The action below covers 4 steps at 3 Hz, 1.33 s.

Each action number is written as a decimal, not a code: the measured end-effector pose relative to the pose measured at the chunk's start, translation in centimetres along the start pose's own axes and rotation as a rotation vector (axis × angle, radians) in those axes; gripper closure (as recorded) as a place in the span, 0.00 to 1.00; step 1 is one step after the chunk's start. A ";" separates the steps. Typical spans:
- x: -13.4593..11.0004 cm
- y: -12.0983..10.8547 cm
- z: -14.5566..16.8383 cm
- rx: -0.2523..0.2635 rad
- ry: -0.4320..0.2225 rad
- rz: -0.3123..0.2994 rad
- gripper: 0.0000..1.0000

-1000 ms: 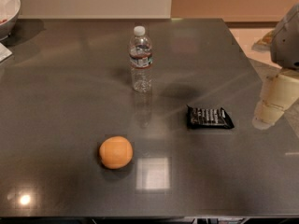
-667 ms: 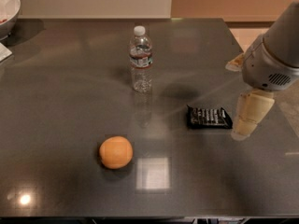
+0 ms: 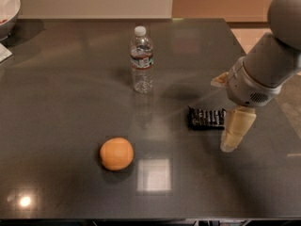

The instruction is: Move rxbar chocolate near orange

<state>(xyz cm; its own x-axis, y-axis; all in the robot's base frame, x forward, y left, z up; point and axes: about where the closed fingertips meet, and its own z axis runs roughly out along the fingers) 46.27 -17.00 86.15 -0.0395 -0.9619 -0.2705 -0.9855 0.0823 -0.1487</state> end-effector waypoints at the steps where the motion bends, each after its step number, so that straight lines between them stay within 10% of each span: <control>1: 0.2 0.1 1.4 -0.021 0.001 -0.013 0.00; 2: 0.4 0.1 2.2 -0.047 0.004 -0.019 0.00; 4: 1.1 -0.9 2.9 -0.077 0.015 -0.007 0.41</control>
Offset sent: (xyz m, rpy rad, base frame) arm 0.0056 -0.0002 -0.0326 -0.0074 0.0752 0.0410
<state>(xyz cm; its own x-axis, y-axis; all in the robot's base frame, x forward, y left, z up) 47.64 -17.34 83.20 -0.0340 -0.9664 -0.2549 -0.9955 0.0553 -0.0769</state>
